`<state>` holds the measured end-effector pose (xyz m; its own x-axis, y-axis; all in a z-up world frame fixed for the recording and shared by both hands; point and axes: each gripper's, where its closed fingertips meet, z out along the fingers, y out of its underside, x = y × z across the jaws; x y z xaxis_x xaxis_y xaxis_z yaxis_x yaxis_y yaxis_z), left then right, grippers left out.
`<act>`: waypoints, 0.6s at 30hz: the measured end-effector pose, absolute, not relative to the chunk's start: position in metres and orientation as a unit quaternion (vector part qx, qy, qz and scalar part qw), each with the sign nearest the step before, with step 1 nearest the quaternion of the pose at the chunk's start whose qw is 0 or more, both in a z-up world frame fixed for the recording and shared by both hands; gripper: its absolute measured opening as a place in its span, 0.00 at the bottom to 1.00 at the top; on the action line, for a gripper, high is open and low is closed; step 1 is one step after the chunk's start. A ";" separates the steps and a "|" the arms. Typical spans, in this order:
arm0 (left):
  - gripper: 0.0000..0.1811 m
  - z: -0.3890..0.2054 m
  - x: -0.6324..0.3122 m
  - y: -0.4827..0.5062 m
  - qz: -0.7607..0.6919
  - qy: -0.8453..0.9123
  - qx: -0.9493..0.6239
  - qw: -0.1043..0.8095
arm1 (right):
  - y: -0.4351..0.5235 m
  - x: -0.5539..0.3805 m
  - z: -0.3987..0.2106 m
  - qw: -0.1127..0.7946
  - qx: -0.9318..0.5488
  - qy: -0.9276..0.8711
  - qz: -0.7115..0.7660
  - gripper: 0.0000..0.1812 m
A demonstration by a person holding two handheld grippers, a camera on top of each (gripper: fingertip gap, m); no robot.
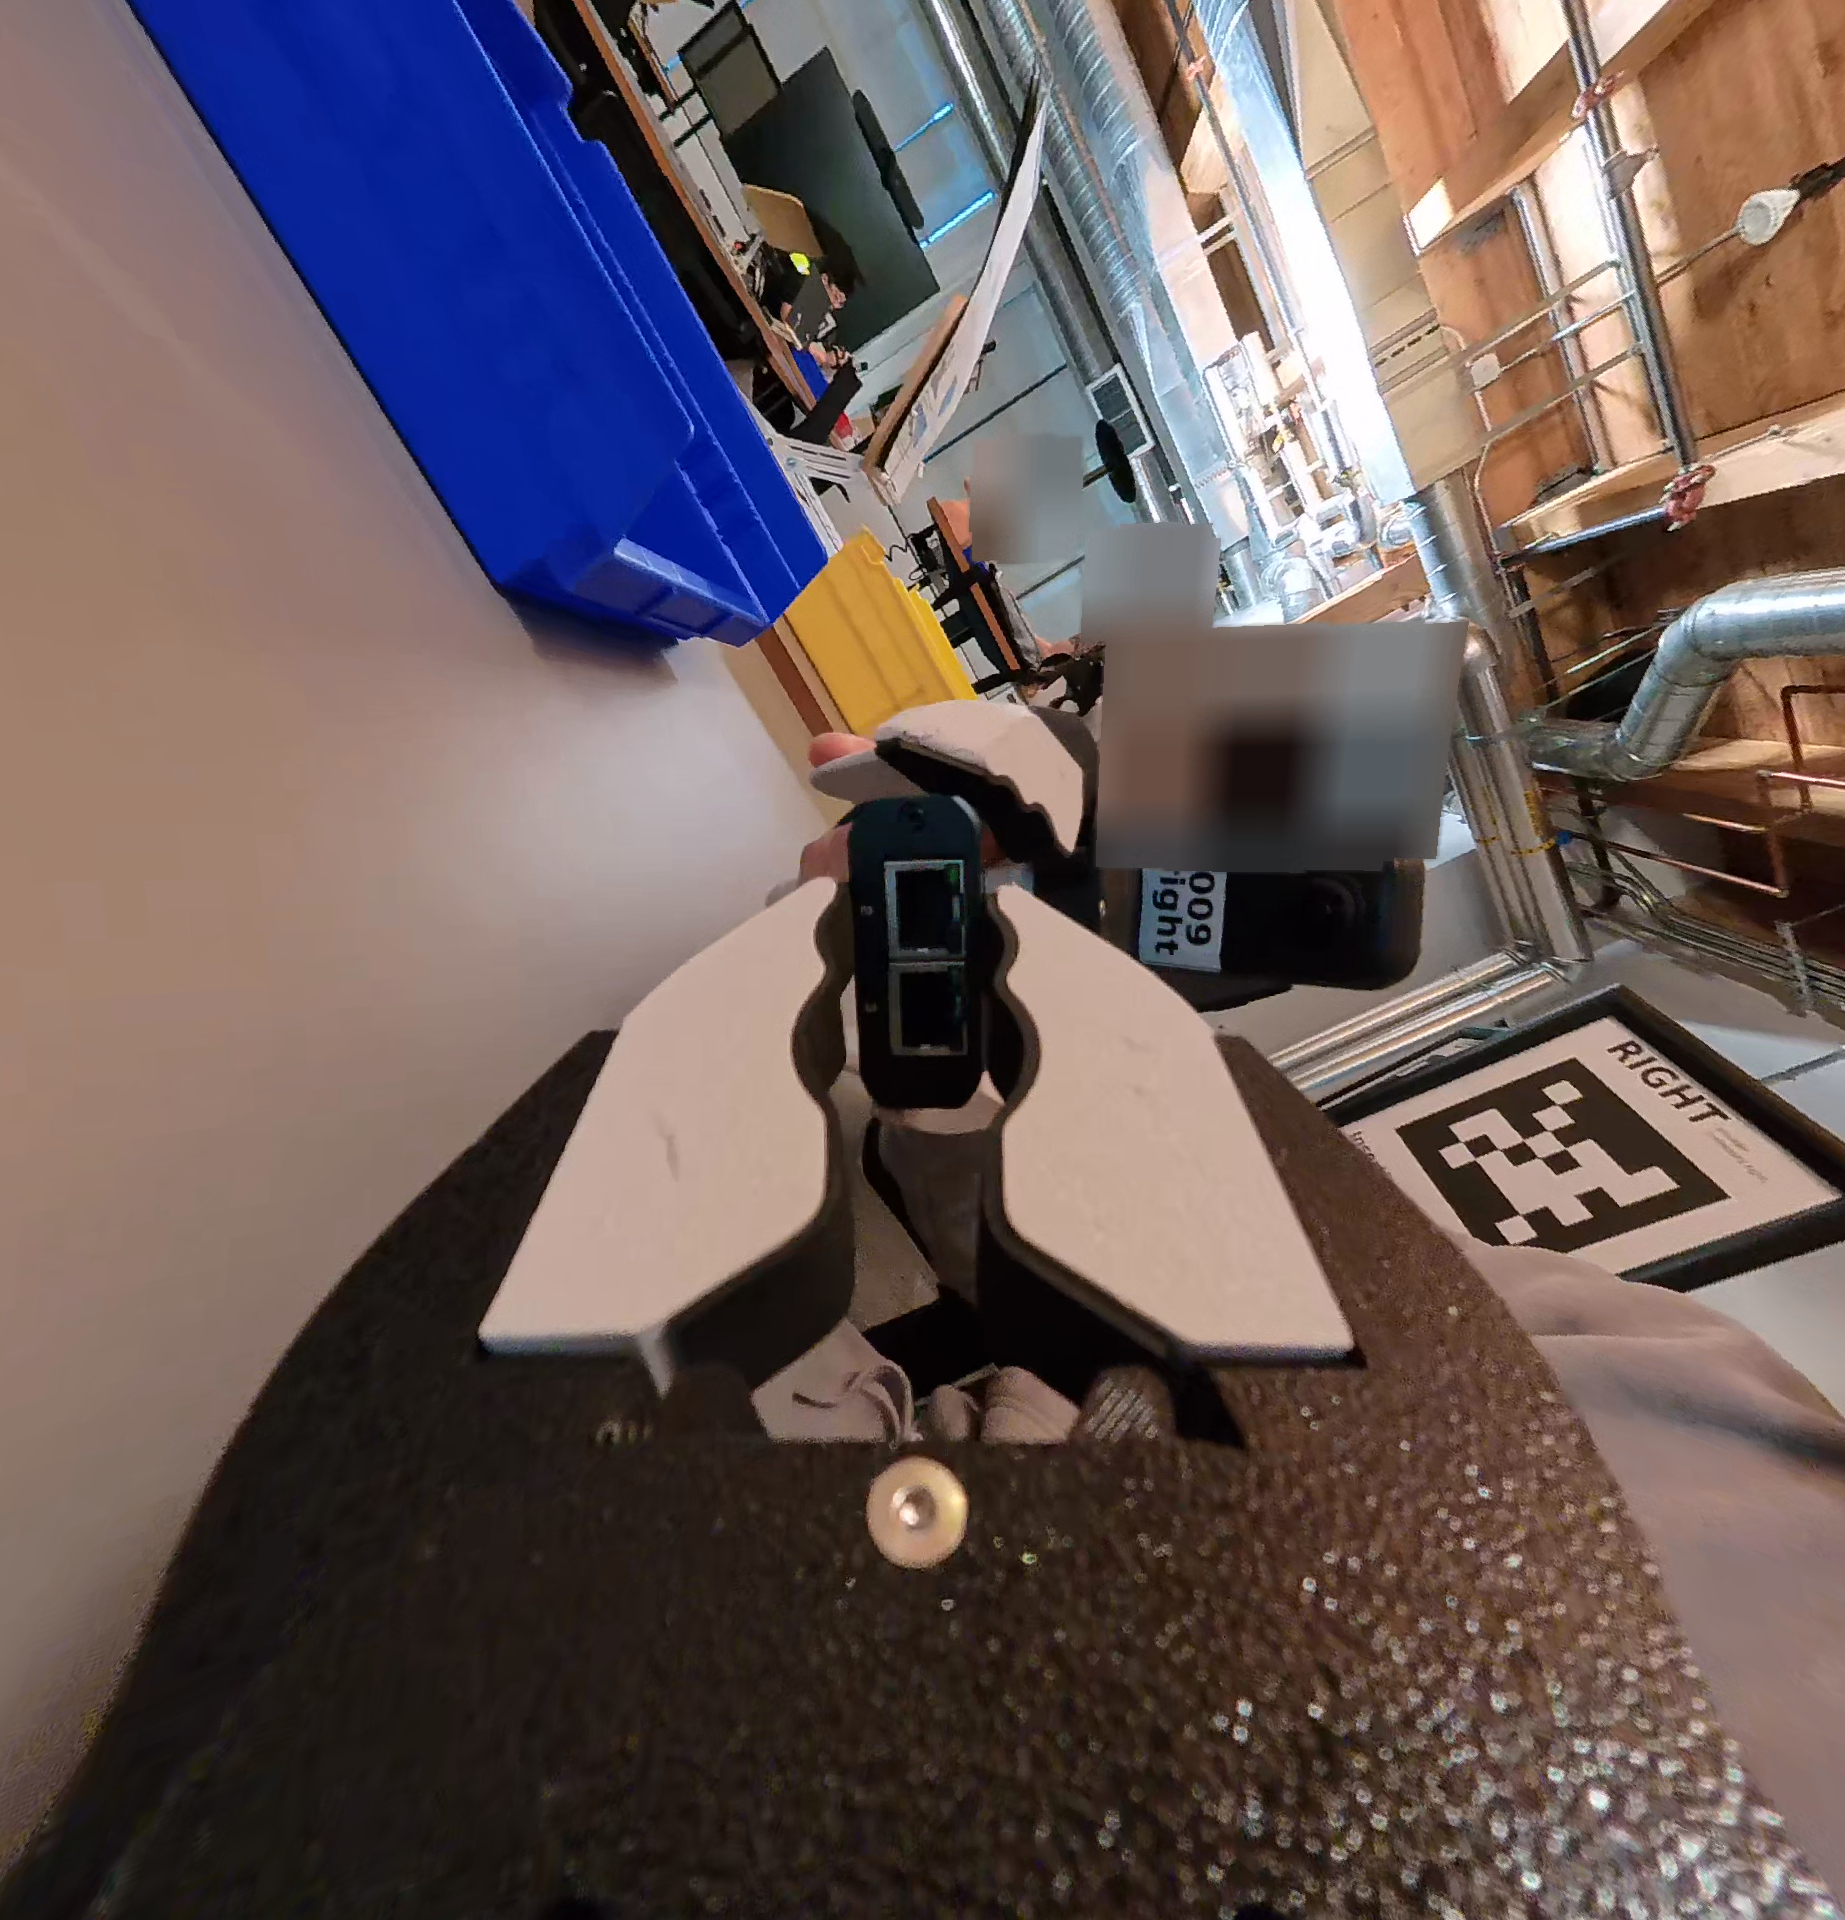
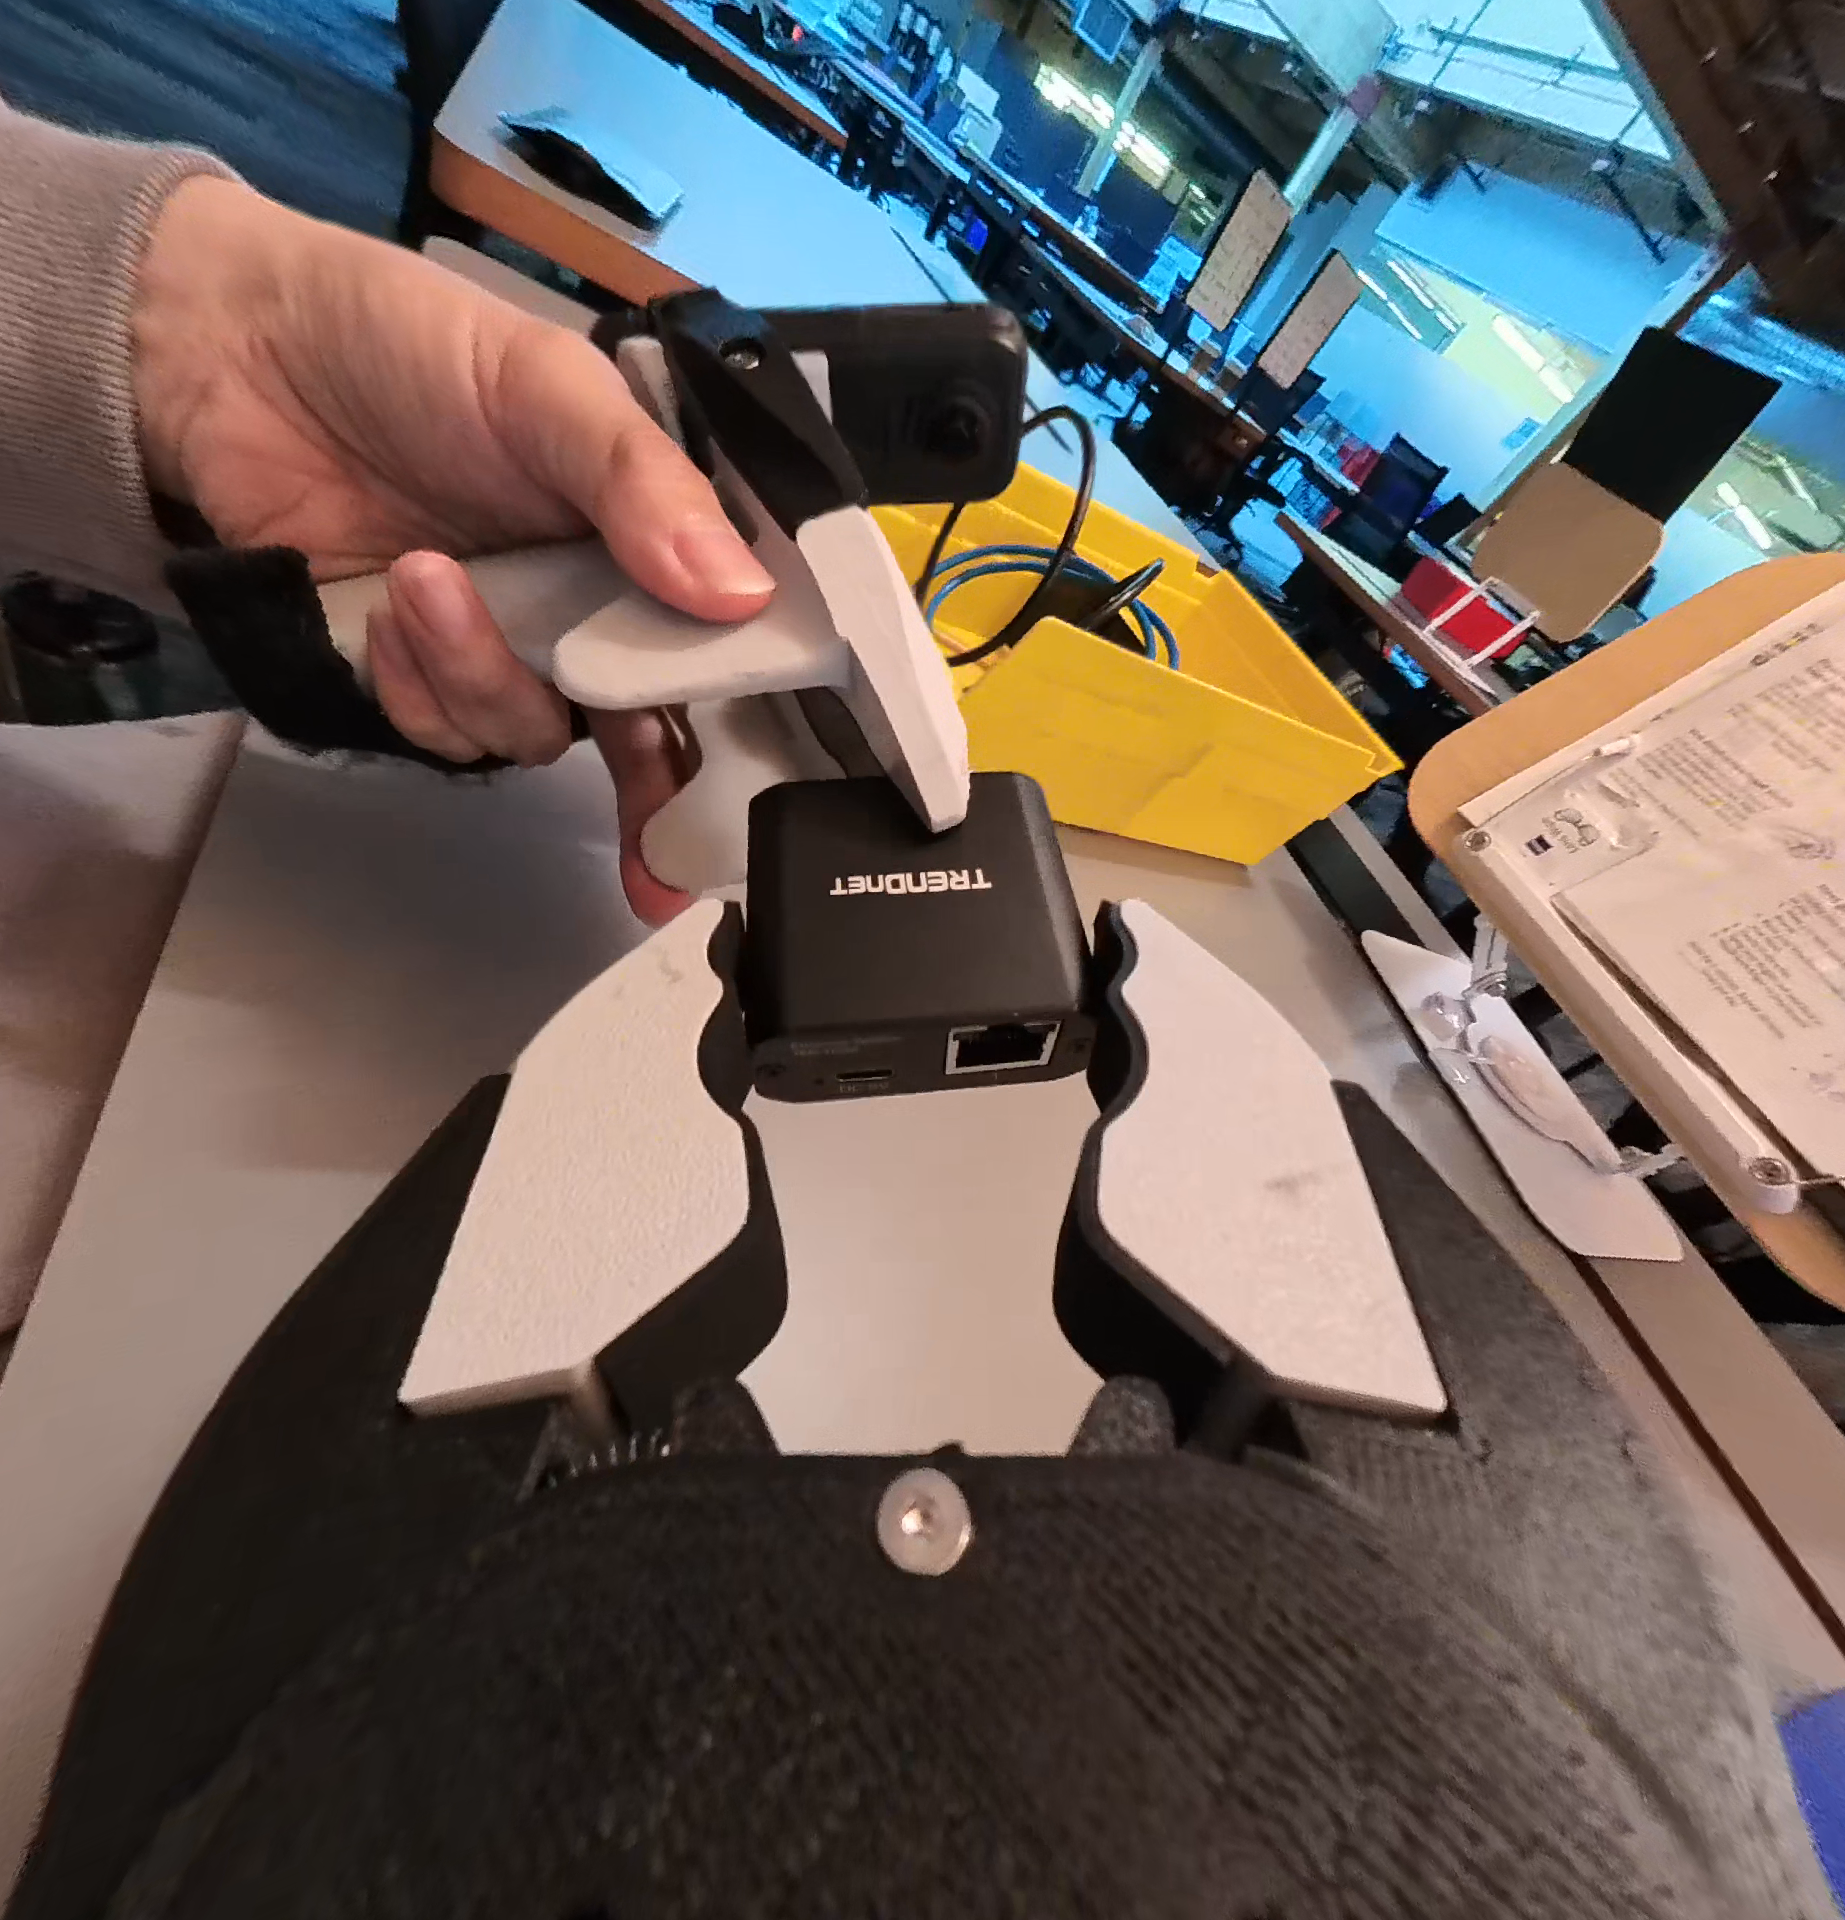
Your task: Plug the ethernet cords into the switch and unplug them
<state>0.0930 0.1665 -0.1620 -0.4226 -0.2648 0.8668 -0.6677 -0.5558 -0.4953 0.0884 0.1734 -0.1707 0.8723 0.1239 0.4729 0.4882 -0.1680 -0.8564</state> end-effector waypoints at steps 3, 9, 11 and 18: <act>0.14 -0.162 0.090 0.166 0.711 -0.452 0.513 0.164 | 0.171 0.091 -0.166 0.616 -0.746 -0.203 -0.149 0.35; 0.00 -0.151 0.087 0.196 0.726 -0.462 0.496 0.121 | 0.156 0.117 -0.152 0.648 -0.735 -0.144 -0.137 0.35; 0.02 -0.153 0.091 0.219 0.696 -0.492 0.521 0.034 | 0.154 0.126 -0.155 0.649 -0.737 -0.125 -0.142 0.35; 0.15 -0.139 0.083 0.369 0.467 -0.555 0.608 -0.322 | 0.147 0.140 -0.159 0.648 -0.742 -0.107 -0.135 0.35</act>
